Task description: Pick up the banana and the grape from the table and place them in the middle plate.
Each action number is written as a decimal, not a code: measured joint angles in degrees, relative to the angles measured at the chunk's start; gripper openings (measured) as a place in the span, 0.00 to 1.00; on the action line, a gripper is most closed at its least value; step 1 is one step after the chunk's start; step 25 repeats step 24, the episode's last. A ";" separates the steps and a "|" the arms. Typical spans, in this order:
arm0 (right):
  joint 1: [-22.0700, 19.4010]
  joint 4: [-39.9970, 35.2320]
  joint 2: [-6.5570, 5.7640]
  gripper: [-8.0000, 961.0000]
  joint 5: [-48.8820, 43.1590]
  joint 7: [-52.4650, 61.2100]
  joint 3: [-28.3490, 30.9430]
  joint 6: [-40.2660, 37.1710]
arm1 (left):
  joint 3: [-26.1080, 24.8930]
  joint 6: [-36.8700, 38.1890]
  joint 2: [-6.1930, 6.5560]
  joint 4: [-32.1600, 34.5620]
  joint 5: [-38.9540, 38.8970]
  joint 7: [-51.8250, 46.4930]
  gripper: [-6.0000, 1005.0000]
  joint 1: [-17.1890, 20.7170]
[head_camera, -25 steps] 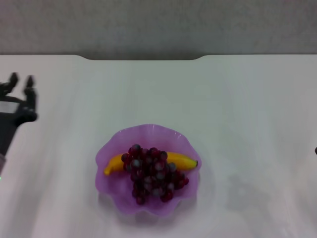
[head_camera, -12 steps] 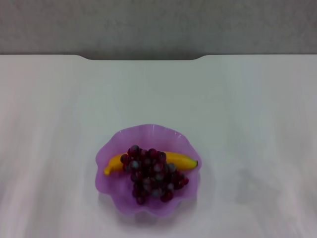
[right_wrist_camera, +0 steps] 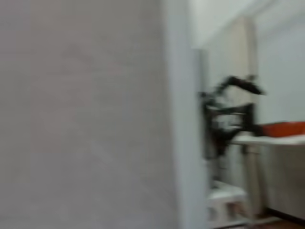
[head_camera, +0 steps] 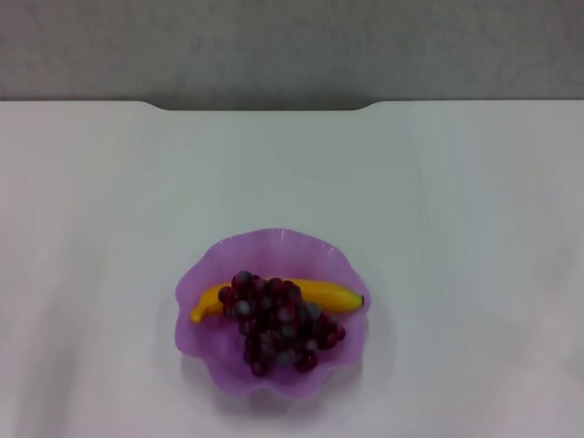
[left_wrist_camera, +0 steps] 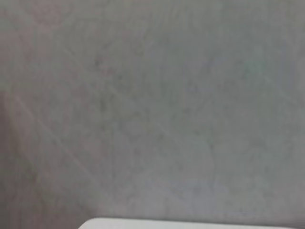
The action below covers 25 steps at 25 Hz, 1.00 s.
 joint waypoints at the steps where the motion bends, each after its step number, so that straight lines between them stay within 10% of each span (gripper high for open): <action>1: -0.37 0.09 -0.04 0.01 0.99 0.00 0.04 -0.13 | -0.01 -0.25 0.01 0.25 -0.45 -0.03 0.01 -0.08; 25: -0.13 2.29 -0.38 0.01 1.45 -0.93 -0.25 -0.67 | 0.91 -5.40 0.05 2.36 8.76 0.35 0.01 -3.33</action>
